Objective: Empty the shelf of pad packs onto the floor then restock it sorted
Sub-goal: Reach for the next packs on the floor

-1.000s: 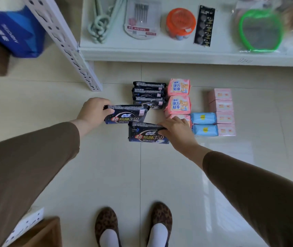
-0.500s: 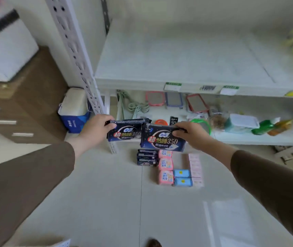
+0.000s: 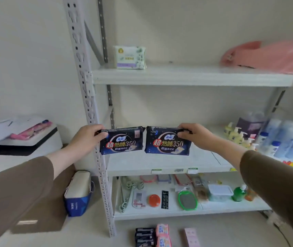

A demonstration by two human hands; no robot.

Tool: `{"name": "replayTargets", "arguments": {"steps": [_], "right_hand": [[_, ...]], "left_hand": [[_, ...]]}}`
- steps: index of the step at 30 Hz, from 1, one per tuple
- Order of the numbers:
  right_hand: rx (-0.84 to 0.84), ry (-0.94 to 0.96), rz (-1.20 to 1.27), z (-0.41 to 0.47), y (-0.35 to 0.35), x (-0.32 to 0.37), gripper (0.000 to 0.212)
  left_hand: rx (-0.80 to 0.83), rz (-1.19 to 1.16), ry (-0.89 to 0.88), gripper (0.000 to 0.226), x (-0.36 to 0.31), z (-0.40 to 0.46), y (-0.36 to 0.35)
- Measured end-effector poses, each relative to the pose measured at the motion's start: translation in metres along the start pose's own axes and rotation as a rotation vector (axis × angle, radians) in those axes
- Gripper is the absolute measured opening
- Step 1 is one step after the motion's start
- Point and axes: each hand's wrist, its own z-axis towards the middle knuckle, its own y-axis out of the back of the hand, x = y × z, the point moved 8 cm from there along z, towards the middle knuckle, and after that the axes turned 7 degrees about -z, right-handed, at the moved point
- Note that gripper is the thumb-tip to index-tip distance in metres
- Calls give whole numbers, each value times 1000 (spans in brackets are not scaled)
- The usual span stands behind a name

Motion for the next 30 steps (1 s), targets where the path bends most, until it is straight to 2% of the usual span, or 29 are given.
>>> {"name": "replayTargets", "arguments": {"steps": [5, 12, 24, 30], "right_hand": [[-110, 34, -26, -7, 88, 44, 5], [-186, 91, -51, -2, 167, 71, 4], [-250, 196, -98, 68, 297, 11, 6], [-260, 242, -50, 127, 325, -7, 3]], "left_hand": [[-48, 1, -82, 24, -69, 22, 52], [-90, -21, -211, 18, -162, 50, 80], [-171, 12, -277, 15, -284, 193, 51], [-193, 103, -265, 16, -316, 260, 37]]}}
